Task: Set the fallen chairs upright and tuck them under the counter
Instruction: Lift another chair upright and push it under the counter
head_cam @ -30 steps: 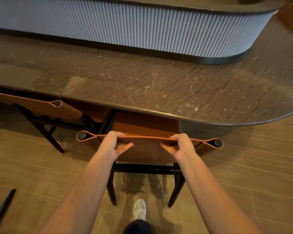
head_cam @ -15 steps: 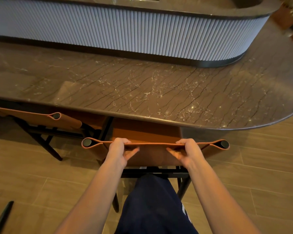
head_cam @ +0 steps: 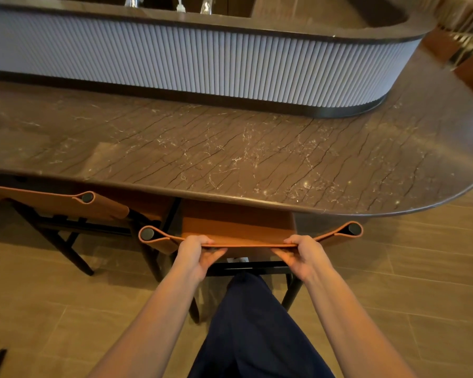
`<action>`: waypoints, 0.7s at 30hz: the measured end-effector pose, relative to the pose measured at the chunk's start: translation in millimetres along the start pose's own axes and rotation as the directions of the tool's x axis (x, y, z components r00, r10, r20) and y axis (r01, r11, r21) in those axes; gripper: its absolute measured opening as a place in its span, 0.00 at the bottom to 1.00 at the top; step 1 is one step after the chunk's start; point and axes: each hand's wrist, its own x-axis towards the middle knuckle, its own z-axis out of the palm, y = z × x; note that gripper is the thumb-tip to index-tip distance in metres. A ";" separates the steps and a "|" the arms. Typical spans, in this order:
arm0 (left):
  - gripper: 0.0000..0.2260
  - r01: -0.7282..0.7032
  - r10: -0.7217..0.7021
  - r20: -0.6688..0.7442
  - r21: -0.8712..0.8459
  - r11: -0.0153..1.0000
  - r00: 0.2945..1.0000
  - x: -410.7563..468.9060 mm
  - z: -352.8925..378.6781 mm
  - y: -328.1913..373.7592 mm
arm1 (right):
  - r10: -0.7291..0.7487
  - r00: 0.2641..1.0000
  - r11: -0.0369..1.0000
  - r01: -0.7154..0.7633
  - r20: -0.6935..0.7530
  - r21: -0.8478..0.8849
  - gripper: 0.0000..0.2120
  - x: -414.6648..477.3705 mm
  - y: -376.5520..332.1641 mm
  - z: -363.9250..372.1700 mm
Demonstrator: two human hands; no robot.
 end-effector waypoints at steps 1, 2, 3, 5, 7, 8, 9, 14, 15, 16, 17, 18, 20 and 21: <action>0.08 0.000 0.000 0.020 0.009 1.000 1.000 5.6 1.5 0.7 | -0.006 1.000 1.000 0.006 0.001 0.000 0.15 5.4 -0.9 1.1; 0.07 -0.003 0.002 0.039 0.023 1.000 0.999 11.2 4.0 2.0 | -0.011 1.000 1.000 0.011 0.000 0.000 0.14 11.2 -3.0 2.4; 0.07 -0.008 0.006 0.058 0.034 0.999 0.998 16.5 6.3 2.8 | -0.013 1.000 1.000 0.013 -0.002 0.000 0.13 17.4 -5.5 3.3; 0.07 -0.023 0.017 0.102 0.051 0.998 0.995 26.1 12.2 5.0 | -0.013 1.000 1.000 0.013 -0.001 0.010 0.10 30.3 -10.3 4.4; 0.07 -0.027 0.019 0.132 0.063 0.998 0.991 34.8 20.2 7.8 | -0.006 1.000 1.000 0.006 -0.006 0.031 0.10 43.0 -13.8 5.3; 0.07 -0.026 0.016 0.141 0.068 0.997 0.990 39.6 24.4 8.8 | -0.004 1.000 0.999 0.004 -0.003 0.038 0.12 49.3 -14.8 6.1; 0.07 -0.023 0.012 0.148 0.077 0.997 0.989 44.9 28.4 9.5 | -0.005 1.000 0.999 0.005 0.000 0.048 0.13 55.7 -15.4 6.6; 0.07 -0.029 0.011 0.167 0.110 0.994 0.986 74.1 29.0 19.2 | 0.014 0.999 1.000 -0.015 0.038 0.027 0.08 79.1 -10.4 9.8; 0.07 -0.032 0.014 0.163 0.104 0.994 0.986 79.4 27.6 25.4 | 0.022 0.999 1.000 -0.023 0.048 0.012 0.08 81.9 -8.9 13.8; 0.07 -0.030 0.015 0.153 0.099 0.995 0.988 84.7 26.3 32.0 | 0.030 0.998 1.000 -0.030 0.054 0.007 0.07 84.8 -7.5 19.4; 0.08 -0.026 0.012 0.145 0.100 0.995 0.989 88.9 25.3 38.6 | 0.033 0.998 0.999 -0.034 0.056 0.013 0.07 87.3 -6.4 25.4; 0.09 -0.022 0.006 0.139 0.108 0.994 0.990 92.0 25.2 44.4 | 0.034 0.998 0.999 -0.036 0.055 0.027 0.07 90.4 -5.8 30.8; 0.11 -0.008 -0.010 0.138 0.123 0.992 0.990 95.0 26.8 50.9 | 0.040 0.998 0.997 -0.044 0.052 0.068 0.09 96.2 -7.0 38.6; 0.10 -0.001 -0.018 0.141 0.129 0.992 0.990 95.0 27.4 52.3 | 0.051 0.997 0.995 -0.055 0.053 0.079 0.09 97.9 -8.1 39.8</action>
